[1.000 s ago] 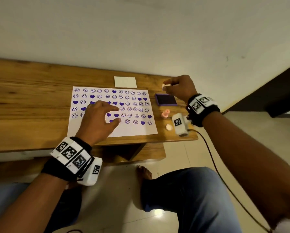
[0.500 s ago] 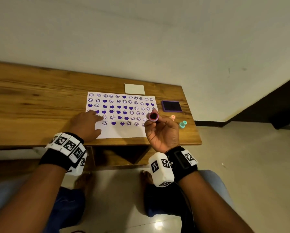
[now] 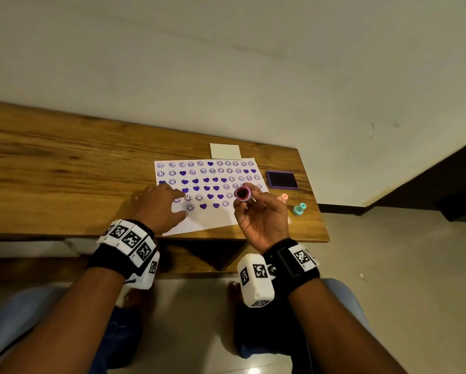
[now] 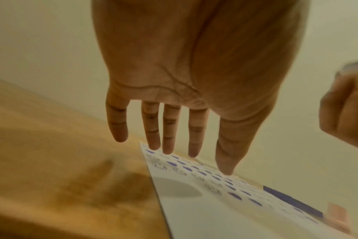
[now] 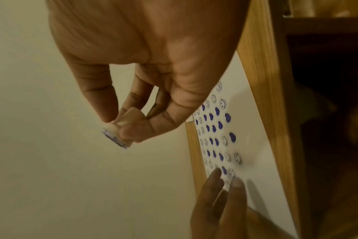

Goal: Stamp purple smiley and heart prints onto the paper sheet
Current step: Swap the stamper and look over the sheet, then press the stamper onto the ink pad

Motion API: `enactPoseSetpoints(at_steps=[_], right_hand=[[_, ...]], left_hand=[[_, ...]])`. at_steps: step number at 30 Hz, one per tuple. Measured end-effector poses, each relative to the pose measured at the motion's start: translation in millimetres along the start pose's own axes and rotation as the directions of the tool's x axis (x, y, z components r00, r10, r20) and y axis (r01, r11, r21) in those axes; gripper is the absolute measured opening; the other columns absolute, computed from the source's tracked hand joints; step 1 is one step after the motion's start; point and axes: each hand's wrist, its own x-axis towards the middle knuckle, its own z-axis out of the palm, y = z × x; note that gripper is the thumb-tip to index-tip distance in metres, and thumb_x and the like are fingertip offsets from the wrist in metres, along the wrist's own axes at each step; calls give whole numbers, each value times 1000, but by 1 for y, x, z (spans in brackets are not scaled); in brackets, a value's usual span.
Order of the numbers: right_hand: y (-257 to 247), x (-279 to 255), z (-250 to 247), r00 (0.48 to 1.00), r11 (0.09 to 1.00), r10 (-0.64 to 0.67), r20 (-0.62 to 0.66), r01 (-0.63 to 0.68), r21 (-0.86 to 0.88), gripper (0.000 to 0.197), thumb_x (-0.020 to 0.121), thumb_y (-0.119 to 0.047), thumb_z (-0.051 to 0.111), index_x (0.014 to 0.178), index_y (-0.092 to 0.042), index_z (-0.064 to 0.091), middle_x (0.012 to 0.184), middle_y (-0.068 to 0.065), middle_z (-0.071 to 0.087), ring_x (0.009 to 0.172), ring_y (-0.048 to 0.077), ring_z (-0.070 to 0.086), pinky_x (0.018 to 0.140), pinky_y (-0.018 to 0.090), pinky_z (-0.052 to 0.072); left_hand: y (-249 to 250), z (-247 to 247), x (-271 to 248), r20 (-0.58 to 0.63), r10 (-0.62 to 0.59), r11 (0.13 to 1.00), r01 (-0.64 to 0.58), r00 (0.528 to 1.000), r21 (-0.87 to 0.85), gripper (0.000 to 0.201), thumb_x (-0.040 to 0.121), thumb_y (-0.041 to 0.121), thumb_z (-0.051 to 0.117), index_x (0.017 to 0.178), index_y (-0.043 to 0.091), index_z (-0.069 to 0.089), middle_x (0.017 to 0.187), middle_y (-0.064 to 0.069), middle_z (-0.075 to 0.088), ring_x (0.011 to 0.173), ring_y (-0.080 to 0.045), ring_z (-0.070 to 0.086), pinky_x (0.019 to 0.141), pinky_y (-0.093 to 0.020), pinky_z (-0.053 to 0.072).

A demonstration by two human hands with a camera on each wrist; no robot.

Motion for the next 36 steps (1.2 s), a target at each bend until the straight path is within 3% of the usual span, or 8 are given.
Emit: enactPoseSetpoints(at_steps=[2, 4, 7, 10, 13, 20, 28, 36], right_hand=[[-1, 1, 2, 998, 962, -39, -54, 23, -271, 15, 81, 0, 66, 94, -3, 72, 94, 13, 69, 77, 19, 68, 62, 21, 57], [0, 8, 3, 990, 821, -90, -106, 13, -571, 13, 88, 2, 66, 97, -4, 73, 96, 13, 72, 85, 20, 70, 69, 24, 58], [9, 23, 6, 973, 492, -197, -118, -6, -871, 16, 82, -4, 76, 97, -8, 76, 94, 12, 75, 91, 25, 73, 79, 33, 60], [31, 43, 12, 968, 53, -251, -12, 2, -999, 23, 78, -21, 83, 100, -15, 78, 83, 0, 73, 80, 14, 69, 76, 29, 57], [53, 58, 25, 965, -163, -254, 67, 26, -986, 24, 78, -27, 82, 98, -16, 79, 88, -3, 74, 80, 8, 64, 73, 23, 48], [77, 77, 46, 962, -364, -258, 87, -13, -931, 18, 79, -24, 76, 95, -15, 80, 93, 3, 76, 89, 18, 67, 72, 23, 42], [94, 81, 48, 971, -447, -229, 70, -41, -893, 16, 81, -21, 71, 92, -13, 80, 91, 5, 75, 88, 22, 66, 71, 23, 38], [98, 94, 68, 983, -595, -181, 22, -92, -799, 32, 82, -19, 71, 108, -4, 63, 112, 14, 66, 108, 31, 61, 89, 36, 48]], left_hand=[[-8, -7, 2, -13, -19, 999, 18, 1000, -40, 58, 80, 51, 67, 133, 32, 52, 135, 1, 49, 126, -25, 43, 103, -42, 38], [-18, -14, 6, -9, -38, 999, 38, 999, -30, 63, 78, 50, 71, 135, 32, 50, 138, -1, 47, 127, -26, 42, 102, -39, 37], [-29, -20, 10, 35, -57, 998, 56, 998, 17, 78, 74, 50, 74, 142, 30, 41, 145, -1, 40, 131, -26, 38, 105, -40, 33], [-35, -18, 12, 87, -65, 998, 64, 994, 23, 90, 68, 51, 79, 144, 29, 36, 150, -1, 34, 135, -26, 33, 109, -40, 29], [-36, -11, 14, 117, -70, 997, 67, 991, 29, 97, 62, 56, 81, 145, 33, 34, 156, 2, 25, 141, -25, 24, 113, -42, 23], [-35, -5, 14, 146, -47, 998, 40, 988, 54, 95, 63, 56, 79, 144, 33, 35, 157, 2, 22, 143, -25, 20, 115, -46, 22], [-35, -4, 14, 164, -34, 998, 25, 986, 55, 88, 67, 51, 77, 143, 29, 39, 155, 0, 24, 142, -26, 19, 114, -49, 23], [-31, -5, 15, 148, -46, 997, 36, 988, 70, 81, 66, 46, 80, 138, 28, 46, 149, 0, 33, 138, -26, 27, 112, -47, 29]])
